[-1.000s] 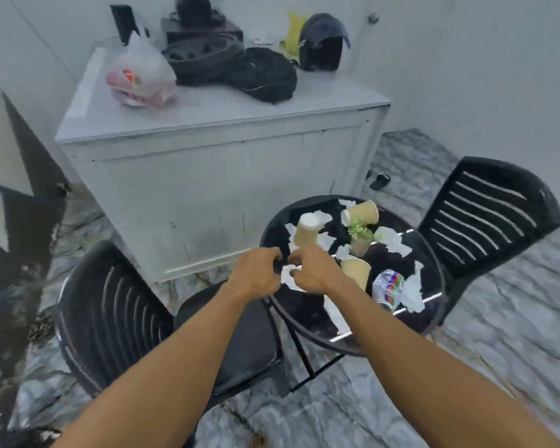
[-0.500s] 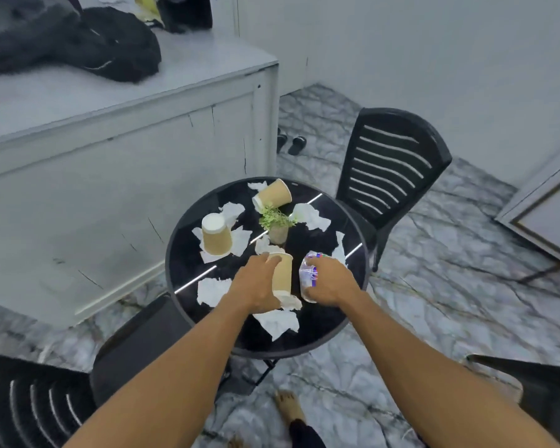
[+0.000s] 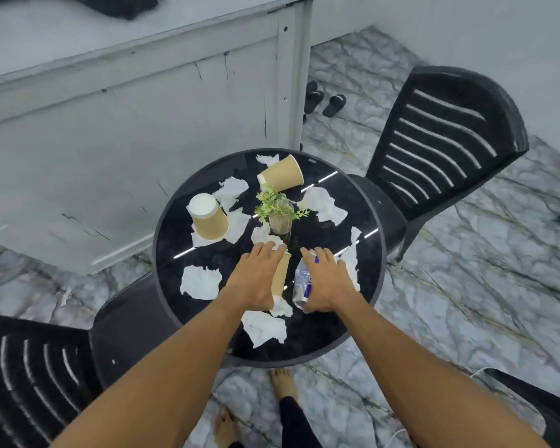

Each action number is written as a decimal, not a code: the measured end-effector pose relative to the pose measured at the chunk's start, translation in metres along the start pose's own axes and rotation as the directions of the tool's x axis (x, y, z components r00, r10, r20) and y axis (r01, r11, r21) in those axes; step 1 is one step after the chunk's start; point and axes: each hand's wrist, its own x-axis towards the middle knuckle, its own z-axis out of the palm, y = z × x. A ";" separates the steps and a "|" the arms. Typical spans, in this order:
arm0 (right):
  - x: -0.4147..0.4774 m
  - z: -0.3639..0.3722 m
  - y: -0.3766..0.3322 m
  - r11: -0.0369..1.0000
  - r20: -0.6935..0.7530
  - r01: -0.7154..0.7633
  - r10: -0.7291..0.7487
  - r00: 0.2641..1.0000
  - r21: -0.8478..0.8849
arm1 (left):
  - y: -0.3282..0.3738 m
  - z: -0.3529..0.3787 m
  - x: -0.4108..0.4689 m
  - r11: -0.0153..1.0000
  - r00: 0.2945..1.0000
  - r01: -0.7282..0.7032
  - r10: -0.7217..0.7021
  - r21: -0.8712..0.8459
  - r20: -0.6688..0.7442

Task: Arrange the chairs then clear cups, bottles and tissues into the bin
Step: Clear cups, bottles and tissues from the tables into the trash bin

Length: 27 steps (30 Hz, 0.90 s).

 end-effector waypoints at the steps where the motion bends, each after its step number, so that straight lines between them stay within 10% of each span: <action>1: 0.000 -0.002 -0.002 1.000 -0.022 0.018 -0.018 1.000 0.001 | -0.002 -0.001 -0.001 1.000 1.000 0.007 -0.007 -0.010 -0.013; 14: -0.021 -0.097 -0.172 0.935 -0.217 0.351 -0.354 0.910 -0.055 | -0.109 -0.074 -0.158 0.956 0.912 0.241 -0.282 -0.167 -0.298; 27: -0.130 -0.106 -0.552 0.540 -0.301 0.820 -0.827 0.474 -0.192 | -0.228 -0.085 -0.534 0.696 0.483 0.615 -0.704 -0.370 -0.522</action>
